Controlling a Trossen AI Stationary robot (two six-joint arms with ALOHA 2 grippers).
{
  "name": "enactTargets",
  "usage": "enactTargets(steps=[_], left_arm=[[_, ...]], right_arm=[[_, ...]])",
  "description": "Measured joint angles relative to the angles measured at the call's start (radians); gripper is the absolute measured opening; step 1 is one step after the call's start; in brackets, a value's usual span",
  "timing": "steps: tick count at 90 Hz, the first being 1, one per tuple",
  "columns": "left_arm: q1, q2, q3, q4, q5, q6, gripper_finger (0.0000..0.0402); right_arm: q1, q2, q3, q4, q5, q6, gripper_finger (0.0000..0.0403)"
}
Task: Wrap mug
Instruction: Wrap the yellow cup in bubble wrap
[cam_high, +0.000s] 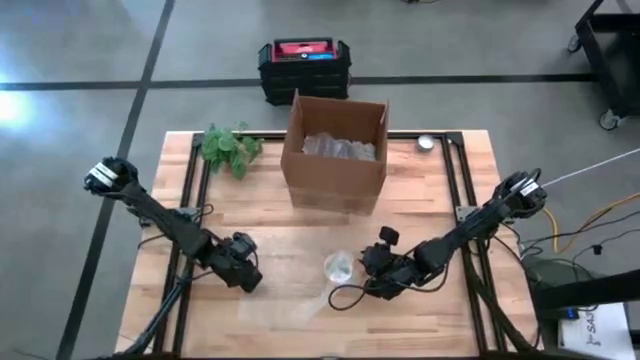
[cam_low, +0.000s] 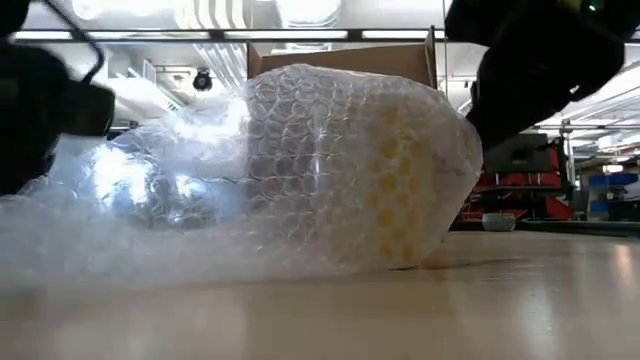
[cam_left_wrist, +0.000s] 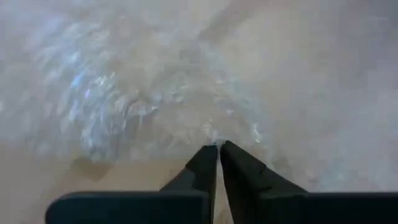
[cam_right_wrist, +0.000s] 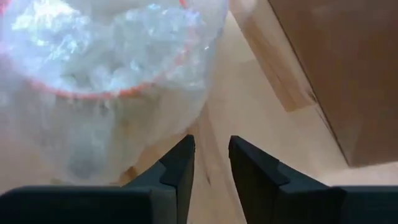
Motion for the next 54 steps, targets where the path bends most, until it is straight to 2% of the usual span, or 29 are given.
enactTargets(steps=[19,33,41,54], left_arm=[[0.010,-0.007,0.147,0.037,-0.138,0.241,0.0001],[0.065,0.011,0.208,0.220,-0.223,0.530,0.0000],[0.127,0.042,0.212,0.384,-0.201,0.646,0.0000],[0.224,0.135,0.237,0.591,-0.041,0.773,0.0000]], right_arm=[[0.000,0.005,0.000,0.061,-0.003,-0.056,0.0064],[0.000,0.005,0.000,0.116,-0.003,-0.106,0.0050],[0.000,0.005,0.000,0.136,-0.003,-0.121,0.0043],[0.000,0.005,0.000,0.146,-0.003,-0.121,0.0035]])
